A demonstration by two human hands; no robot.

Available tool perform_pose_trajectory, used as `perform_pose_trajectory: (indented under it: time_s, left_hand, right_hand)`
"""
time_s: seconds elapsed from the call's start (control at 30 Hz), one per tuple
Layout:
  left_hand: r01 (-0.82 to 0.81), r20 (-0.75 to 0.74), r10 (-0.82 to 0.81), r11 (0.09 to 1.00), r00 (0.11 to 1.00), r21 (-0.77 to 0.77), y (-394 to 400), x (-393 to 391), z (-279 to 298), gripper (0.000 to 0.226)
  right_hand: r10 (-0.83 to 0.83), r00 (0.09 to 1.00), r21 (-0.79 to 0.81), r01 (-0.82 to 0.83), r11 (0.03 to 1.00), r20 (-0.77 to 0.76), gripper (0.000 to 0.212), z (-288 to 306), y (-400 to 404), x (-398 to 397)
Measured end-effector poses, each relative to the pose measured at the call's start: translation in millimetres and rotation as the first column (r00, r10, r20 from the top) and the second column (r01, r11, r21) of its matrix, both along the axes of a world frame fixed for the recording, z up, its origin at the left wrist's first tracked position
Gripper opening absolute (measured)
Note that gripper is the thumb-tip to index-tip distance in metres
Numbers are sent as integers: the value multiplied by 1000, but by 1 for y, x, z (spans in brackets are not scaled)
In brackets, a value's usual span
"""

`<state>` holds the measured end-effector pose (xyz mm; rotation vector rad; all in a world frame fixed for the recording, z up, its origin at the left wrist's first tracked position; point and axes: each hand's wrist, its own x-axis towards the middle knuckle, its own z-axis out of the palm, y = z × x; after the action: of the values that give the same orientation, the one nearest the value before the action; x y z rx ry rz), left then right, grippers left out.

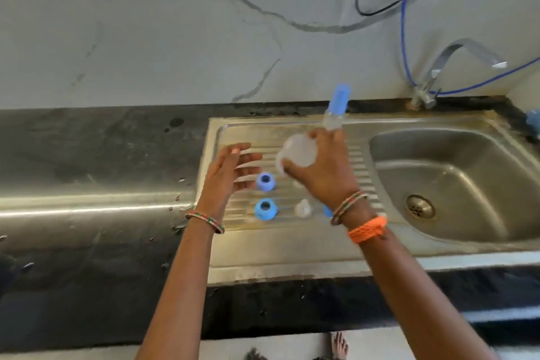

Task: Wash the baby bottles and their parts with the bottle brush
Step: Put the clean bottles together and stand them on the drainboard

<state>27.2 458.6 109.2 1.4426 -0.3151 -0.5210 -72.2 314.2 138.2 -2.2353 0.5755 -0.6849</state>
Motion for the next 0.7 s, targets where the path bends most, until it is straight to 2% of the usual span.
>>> perform_pose_trajectory:
  time_s: [0.1, 0.17, 0.27, 0.3, 0.33, 0.37, 0.4, 0.43, 0.47, 0.5, 0.53, 0.57, 0.6, 0.63, 0.67, 0.7]
  left_hand:
    - [150, 32, -151, 988, 988, 16, -60, -20, 6, 21]
    - [225, 21, -226, 974, 974, 31, -102, -39, 5, 21]
    - [309, 22, -310, 950, 951, 40, -155, -64, 5, 20]
    - [327, 35, -329, 944, 944, 45, -169, -70, 6, 20]
    - [344, 44, -346, 937, 937, 53, -183, -77, 6, 21]
    - [354, 46, -356, 934, 933, 58, -192, -82, 5, 21]
    - [358, 46, -362, 931, 931, 65, -200, -85, 5, 21]
    - [366, 45, -370, 927, 928, 82, -208, -87, 3, 21]
    - [364, 52, -369, 927, 928, 94, -214, -86, 2, 22]
    - [351, 52, -357, 931, 933, 96, -222, -83, -2, 22]
    - [338, 43, -344, 935, 938, 111, -225, -81, -5, 23]
    - [320, 35, -327, 938, 944, 130, -228, -80, -7, 23]
    - [292, 32, -299, 946, 954, 138, -233, -80, -8, 24]
    - [267, 30, -273, 954, 961, 137, -234, -80, -11, 23]
    - [249, 17, -254, 959, 967, 133, -234, -81, -13, 23]
    - [243, -9, -245, 960, 970, 139, -234, -83, -15, 23]
  right_hand:
    - [-229, 956, -115, 253, 961, 185, 60, 41, -69, -41]
    - [-377, 899, -87, 403, 911, 221, 63, 53, -112, -66]
    - [-557, 768, -65, 603, 795, 317, 72, 26, -175, -91]
    - [-545, 800, -161, 590, 791, 249, 63, 6, -195, -95]
    - [-512, 859, -256, 496, 829, 9, 47, -13, -212, -101]
    - [-406, 828, -241, 334, 911, -387, 31, -33, -223, -104]
    - [-251, 670, -112, 244, 963, -699, 19, -50, -234, -108]
    - [-167, 593, 3, 274, 962, -788, 18, -59, -242, -113]
    - [-174, 617, 38, 314, 949, -768, 28, -60, -248, -113]
    - [-272, 710, 60, 405, 912, -650, 42, -59, -262, -113]
    - [-429, 777, 52, 507, 861, -460, 50, -62, -272, -111]
    - [-545, 794, 53, 577, 815, -269, 54, -62, -276, -111]
    - [-597, 785, 52, 611, 790, -164, 58, -65, -284, -110]
    - [-573, 803, 135, 594, 793, -162, 62, -72, -289, -109]
    - [-513, 819, 303, 572, 762, -257, 64, -81, -291, -107]
    - [-426, 817, 471, 573, 670, -388, 63, -91, -290, -108]
